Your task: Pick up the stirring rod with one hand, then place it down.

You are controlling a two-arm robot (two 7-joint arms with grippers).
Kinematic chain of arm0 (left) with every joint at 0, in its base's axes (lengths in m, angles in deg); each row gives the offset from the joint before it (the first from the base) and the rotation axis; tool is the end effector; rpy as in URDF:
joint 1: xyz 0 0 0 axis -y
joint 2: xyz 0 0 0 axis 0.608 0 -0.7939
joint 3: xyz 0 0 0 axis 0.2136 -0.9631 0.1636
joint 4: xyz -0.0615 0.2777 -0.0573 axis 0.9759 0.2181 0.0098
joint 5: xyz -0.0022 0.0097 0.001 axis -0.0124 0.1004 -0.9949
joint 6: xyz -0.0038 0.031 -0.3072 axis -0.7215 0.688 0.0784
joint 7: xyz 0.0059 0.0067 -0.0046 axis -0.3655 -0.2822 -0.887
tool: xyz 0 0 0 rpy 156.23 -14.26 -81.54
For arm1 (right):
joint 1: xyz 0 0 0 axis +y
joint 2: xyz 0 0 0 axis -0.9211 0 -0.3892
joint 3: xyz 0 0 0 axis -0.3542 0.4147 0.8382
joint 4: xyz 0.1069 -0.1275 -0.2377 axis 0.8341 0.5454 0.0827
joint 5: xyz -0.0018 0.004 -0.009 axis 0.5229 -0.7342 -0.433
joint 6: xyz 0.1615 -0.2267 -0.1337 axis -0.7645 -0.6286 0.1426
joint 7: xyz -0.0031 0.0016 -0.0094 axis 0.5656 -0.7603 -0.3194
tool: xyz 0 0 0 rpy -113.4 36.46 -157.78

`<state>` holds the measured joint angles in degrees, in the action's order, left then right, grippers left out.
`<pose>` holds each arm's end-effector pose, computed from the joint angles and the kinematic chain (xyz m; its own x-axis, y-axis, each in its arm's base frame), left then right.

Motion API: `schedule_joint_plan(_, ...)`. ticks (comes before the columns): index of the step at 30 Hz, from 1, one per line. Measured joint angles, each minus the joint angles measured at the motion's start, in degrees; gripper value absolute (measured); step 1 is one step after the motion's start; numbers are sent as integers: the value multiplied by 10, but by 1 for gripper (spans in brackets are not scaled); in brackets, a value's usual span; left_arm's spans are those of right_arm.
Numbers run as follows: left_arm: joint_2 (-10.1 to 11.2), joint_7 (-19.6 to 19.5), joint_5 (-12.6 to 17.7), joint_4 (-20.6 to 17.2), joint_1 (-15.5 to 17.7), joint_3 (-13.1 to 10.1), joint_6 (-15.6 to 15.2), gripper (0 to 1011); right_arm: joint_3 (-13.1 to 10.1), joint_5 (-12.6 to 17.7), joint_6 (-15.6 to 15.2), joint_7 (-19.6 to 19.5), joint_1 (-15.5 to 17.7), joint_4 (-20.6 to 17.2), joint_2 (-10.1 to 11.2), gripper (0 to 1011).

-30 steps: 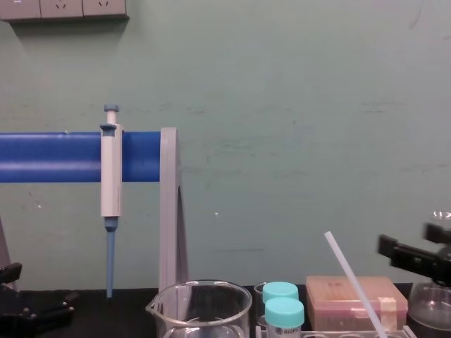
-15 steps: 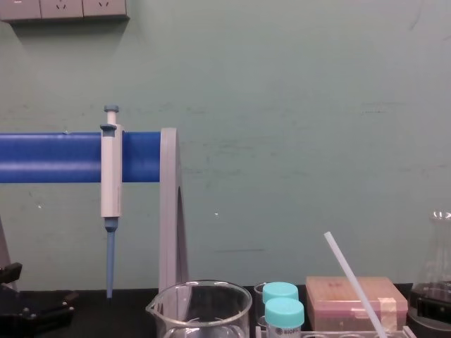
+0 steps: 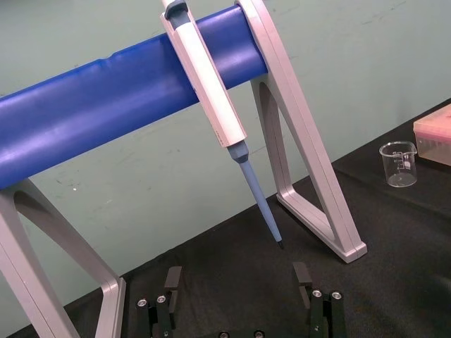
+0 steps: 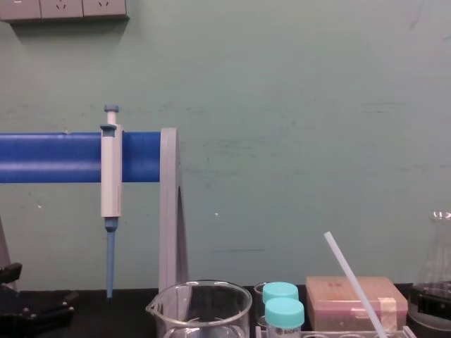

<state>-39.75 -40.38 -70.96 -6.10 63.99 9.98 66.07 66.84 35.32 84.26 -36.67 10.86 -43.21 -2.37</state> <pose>0.3581 0.0826 -0.3022 0.2921 0.8804 0.3736 -0.9553 0.2873 0.0700 0.3793 -0.0757 -0.3108 0.3031 -0.9523 0.0364 0.9481 0.2975 -0.1121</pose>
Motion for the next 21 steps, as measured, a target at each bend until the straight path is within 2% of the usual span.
schedule_joint_plan(21,0,0,0,0,0,0,0,1000,0,1,2,-1,0,-1,0,1003)
